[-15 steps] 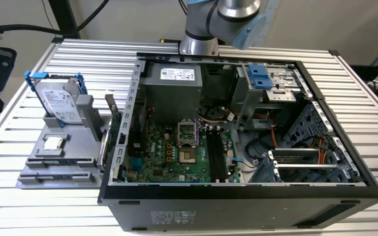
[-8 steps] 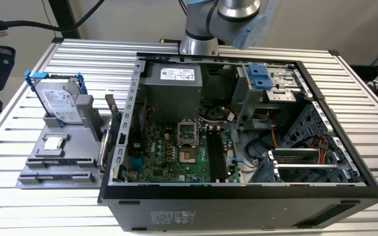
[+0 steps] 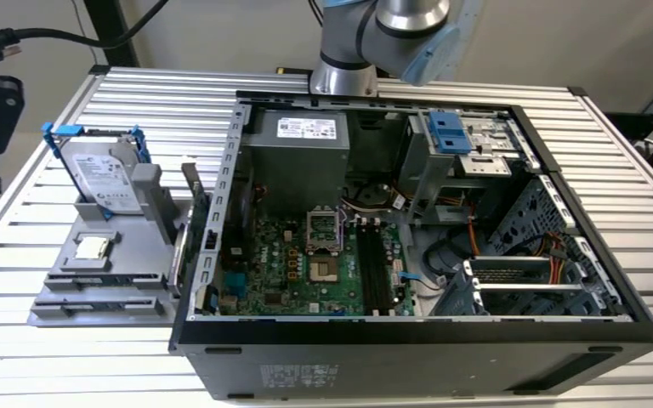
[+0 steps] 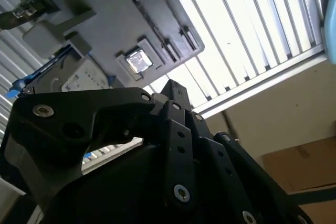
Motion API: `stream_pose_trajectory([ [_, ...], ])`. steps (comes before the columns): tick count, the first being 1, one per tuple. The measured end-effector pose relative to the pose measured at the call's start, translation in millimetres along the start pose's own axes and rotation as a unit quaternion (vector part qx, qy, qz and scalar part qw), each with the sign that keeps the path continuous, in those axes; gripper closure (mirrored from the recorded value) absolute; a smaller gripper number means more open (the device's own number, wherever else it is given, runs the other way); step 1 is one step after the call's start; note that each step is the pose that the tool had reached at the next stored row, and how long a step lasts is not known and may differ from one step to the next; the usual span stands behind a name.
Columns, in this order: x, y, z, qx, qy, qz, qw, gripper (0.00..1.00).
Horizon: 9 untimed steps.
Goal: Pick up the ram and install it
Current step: 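Pick up the ram and move it above insertion slot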
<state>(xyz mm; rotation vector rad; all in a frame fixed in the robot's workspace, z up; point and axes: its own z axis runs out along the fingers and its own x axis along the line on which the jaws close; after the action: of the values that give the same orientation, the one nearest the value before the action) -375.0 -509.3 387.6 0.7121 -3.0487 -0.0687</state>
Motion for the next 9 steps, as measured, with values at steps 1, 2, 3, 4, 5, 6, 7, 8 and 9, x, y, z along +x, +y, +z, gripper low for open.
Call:
stream_pose_trajectory([
  [1,0.1,0.1,0.0,0.0,0.0003,-0.007,0.99998,1.0],
  [2,0.3,0.2,0.0,0.0,0.0006,-0.014,0.9999,1.0],
  [3,0.4,0.2,0.0,0.0,0.001,-0.021,0.99977,1.0],
  [4,0.5,0.2,-0.1,0.0,0.0014,-0.029,0.99958,1.0],
  [5,0.6,0.3,0.0,0.0,0.0016,-0.036,0.99933,1.0],
  [6,0.7,0.3,0.0,0.0,0.0019,-0.044,0.99903,1.0],
  [7,0.7,0.4,0.0,0.0,0.0023,-0.051,0.99867,1.0],
  [8,0.9,0.4,0.0,0.0,0.0026,-0.059,0.99826,1.0],
  [9,1.0,0.5,0.0,0.0,0.0029,-0.066,0.99779,1.0],
])
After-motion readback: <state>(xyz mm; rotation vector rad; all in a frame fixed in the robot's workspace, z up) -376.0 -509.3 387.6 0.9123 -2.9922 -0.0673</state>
